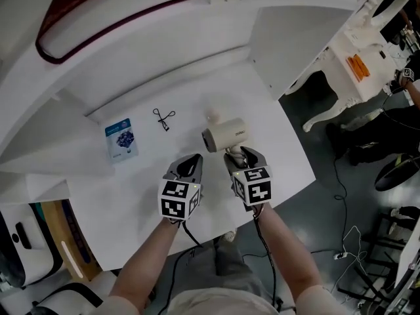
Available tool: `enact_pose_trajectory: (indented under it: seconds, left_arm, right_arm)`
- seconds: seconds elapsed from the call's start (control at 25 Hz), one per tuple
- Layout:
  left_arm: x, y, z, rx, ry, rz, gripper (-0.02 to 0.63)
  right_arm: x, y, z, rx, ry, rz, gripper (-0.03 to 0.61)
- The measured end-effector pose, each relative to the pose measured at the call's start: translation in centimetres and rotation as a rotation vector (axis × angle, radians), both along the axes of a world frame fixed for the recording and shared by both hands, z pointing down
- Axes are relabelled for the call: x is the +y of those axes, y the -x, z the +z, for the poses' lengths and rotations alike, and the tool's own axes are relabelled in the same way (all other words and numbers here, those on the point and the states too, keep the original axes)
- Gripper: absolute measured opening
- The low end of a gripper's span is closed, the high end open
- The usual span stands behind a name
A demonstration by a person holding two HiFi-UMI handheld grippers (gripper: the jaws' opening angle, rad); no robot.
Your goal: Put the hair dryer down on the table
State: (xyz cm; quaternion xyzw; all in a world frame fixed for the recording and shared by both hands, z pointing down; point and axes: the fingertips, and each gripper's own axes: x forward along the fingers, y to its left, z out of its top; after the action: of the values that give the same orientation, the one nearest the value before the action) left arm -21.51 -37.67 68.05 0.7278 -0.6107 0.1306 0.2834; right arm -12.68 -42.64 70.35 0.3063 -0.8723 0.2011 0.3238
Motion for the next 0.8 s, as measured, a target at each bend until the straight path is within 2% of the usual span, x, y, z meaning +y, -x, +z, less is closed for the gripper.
enact_pose_trajectory:
  seconds: [0.28,0.64,0.8]
  left_arm:
    - [0.6,-0.4,3.9,0.033,0.109,0.045,0.014]
    - [0.9,-0.2,5.0,0.045,0.136,0.04,0.014]
    - [1.1,-0.2,5.7,0.03,0.151,0.043,0.014]
  right_arm:
    - [0.6,0.2,3.8,0.078,0.094,-0.021,0.212]
    - [1.1,0.4,7.1,0.146,0.202,-0.009,0.212]
    - [1.2,0.6,7.8,0.196,0.208,-0.031,0.213]
